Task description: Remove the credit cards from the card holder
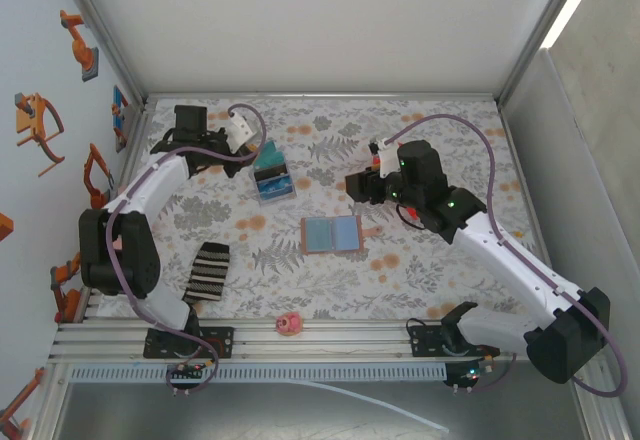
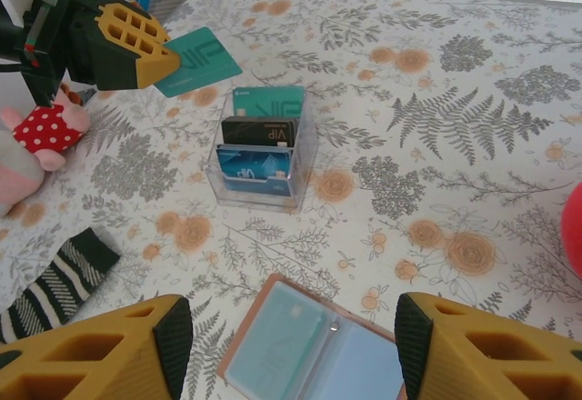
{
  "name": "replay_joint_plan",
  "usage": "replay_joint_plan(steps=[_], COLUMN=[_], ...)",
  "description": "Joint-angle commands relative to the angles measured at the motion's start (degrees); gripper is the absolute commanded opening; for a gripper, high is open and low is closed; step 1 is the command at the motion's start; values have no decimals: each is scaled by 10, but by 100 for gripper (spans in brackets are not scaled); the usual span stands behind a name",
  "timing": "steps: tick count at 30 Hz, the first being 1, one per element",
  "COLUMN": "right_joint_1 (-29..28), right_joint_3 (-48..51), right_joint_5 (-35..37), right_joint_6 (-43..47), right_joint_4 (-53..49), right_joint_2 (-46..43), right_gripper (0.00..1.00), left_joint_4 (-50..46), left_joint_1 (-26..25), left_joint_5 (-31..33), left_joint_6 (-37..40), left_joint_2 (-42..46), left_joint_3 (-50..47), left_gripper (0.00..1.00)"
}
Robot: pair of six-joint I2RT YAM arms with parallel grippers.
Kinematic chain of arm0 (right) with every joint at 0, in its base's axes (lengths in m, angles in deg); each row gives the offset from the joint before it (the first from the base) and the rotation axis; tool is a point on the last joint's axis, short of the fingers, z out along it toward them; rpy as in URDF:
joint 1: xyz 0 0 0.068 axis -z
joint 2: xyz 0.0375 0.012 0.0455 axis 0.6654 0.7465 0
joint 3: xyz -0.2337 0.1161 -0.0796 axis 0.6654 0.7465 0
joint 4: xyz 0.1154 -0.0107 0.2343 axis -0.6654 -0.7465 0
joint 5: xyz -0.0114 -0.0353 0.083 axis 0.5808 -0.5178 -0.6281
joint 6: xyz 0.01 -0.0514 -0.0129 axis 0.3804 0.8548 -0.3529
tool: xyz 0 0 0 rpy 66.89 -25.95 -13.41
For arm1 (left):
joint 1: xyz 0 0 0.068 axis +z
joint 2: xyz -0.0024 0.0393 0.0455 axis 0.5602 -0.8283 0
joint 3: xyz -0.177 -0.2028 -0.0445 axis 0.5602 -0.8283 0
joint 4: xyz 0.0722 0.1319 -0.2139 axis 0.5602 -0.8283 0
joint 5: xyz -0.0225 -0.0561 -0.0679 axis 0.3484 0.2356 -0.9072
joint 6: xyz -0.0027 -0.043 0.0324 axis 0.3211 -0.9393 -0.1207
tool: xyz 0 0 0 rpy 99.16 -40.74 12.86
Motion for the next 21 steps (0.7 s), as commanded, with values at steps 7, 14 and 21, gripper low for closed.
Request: replay_joint_plan(steps=[7,14,21], right_joint_1=[4,4,4], right_joint_3=[-10,-5,-3], right_joint_5=[30,52,59], right_joint_6=[-26,-35,-42], right_joint_4=[7,10,19], right_joint_2=[-1,-7,-8], right_gripper=[60,59,59], left_joint_4=[-85,-126,-150], left_joint_1=[1,1,1], left_joint_5=[-41,-42,-40], left_joint_6=[105,128,145], left_joint_2=[-78,-131,-173], left_joint_3=[93,142,179], left_gripper=[0,0,0])
